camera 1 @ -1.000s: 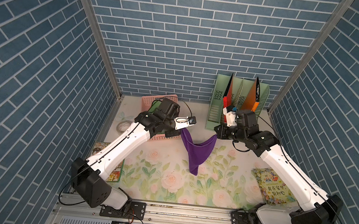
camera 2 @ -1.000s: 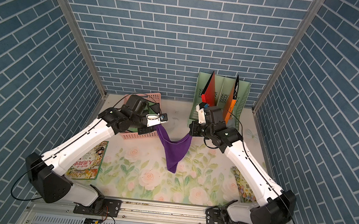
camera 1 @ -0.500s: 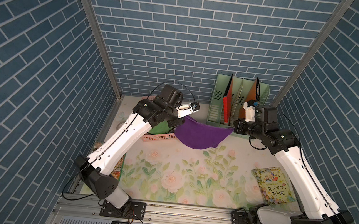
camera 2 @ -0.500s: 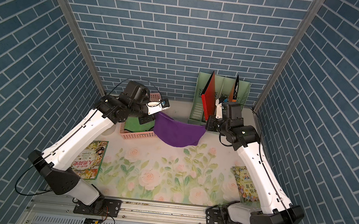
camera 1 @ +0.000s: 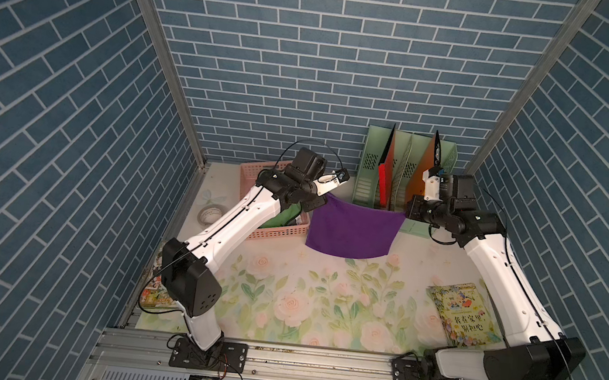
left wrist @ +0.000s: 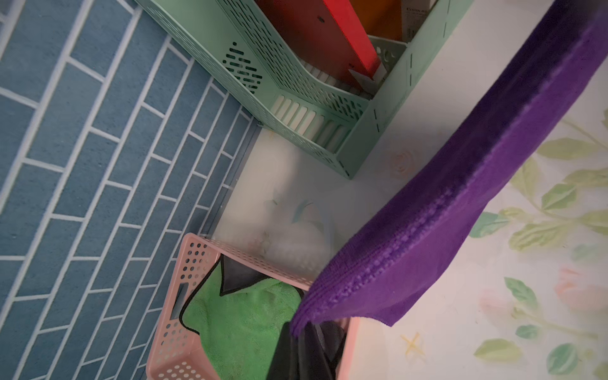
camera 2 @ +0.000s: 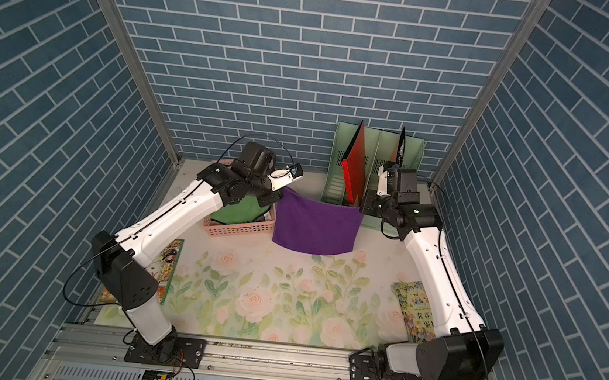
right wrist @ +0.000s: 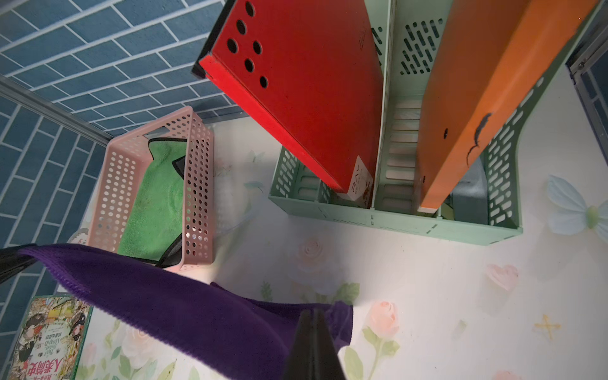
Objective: Fold the square dishcloth
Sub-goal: Flatten out the cleaning item at the center of the board, then fold the cleaning item at the center of the board.
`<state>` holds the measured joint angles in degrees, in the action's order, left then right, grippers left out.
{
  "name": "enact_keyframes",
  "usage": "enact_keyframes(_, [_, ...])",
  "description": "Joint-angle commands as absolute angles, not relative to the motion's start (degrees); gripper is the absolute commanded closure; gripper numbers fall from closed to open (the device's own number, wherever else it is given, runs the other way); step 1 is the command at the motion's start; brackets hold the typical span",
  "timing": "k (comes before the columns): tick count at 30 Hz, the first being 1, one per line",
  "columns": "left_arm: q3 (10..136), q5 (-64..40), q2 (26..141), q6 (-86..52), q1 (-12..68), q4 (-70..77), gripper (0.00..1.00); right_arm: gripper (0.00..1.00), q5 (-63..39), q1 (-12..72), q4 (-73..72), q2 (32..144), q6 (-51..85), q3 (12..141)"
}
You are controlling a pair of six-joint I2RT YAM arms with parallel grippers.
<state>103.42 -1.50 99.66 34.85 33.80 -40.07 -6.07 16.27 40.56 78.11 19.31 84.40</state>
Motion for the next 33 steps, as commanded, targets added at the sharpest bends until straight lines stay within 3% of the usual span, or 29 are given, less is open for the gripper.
enact_keyframes(1, [103.85, -3.11, 96.03, 33.08, 34.35, -38.73, 1.0, 1.0, -5.22, 16.46, 40.89, 74.9, 17.81, 85.12])
enact_keyframes(7, [90.05, -9.07, 85.17, 38.08, 38.26, -47.6, 1.0, 1.0, -4.92, 19.32, 45.02, 63.27, 20.36, 70.94])
enact_keyframes(11, [76.69, -12.01, 79.89, 38.72, 40.94, -54.82, 1.0, 1.0, -4.9, 26.3, 47.47, 57.15, 25.92, 59.28])
enact_keyframes(19, [56.86, -16.41, 78.76, 37.75, 41.78, -53.45, 1.0, 1.0, -8.1, 37.1, 48.09, 51.87, 38.61, 44.15])
enact_keyframes(26, [50.19, -23.35, 79.18, 39.4, 43.86, -54.24, 1.0, 1.0, -7.97, 38.22, 49.91, 53.09, 40.14, 40.07])
enact_keyframes(33, [54.36, -16.44, 84.11, 35.11, 44.82, -44.68, 1.0, 1.0, -6.55, 38.19, 42.1, 62.26, 39.2, 37.84])
